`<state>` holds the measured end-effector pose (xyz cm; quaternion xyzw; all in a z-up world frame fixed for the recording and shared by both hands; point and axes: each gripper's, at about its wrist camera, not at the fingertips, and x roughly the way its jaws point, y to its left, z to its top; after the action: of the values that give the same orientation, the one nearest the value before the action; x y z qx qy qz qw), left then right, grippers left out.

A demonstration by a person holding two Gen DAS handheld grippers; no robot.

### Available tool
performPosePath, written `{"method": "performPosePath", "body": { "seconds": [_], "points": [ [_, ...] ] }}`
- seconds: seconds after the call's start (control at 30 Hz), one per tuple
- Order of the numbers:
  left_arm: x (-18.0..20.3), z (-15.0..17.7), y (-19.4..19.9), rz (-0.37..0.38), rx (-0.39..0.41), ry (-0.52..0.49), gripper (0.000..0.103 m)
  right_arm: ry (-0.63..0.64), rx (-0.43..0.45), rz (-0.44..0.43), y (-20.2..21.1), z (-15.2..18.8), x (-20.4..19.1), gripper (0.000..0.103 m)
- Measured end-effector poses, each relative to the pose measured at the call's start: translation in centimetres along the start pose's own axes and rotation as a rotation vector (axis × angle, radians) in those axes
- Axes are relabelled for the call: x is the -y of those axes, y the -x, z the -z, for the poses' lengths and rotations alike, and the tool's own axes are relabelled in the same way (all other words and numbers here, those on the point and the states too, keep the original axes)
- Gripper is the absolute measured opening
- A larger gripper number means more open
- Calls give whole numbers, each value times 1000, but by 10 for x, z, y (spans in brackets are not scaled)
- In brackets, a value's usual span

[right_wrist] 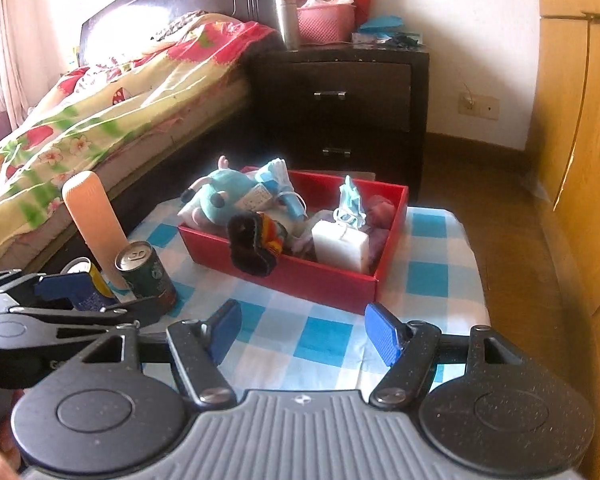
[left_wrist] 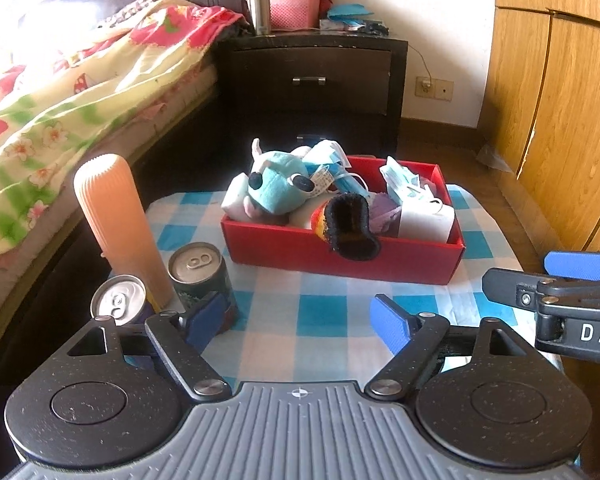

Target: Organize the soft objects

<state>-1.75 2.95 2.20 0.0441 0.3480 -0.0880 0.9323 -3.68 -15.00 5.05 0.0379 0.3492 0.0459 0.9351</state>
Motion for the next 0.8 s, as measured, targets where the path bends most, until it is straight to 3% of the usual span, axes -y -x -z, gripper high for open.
{"method": "performPosePath", "body": {
  "seconds": [0.37,0.8],
  "points": [
    [-4,0,-1,15,-1,60,80,-17,23,27,3,0,2,51],
    [0,1,0,18,-2,65,81,-2,22,36,1,2,-3,52]
  ]
}}
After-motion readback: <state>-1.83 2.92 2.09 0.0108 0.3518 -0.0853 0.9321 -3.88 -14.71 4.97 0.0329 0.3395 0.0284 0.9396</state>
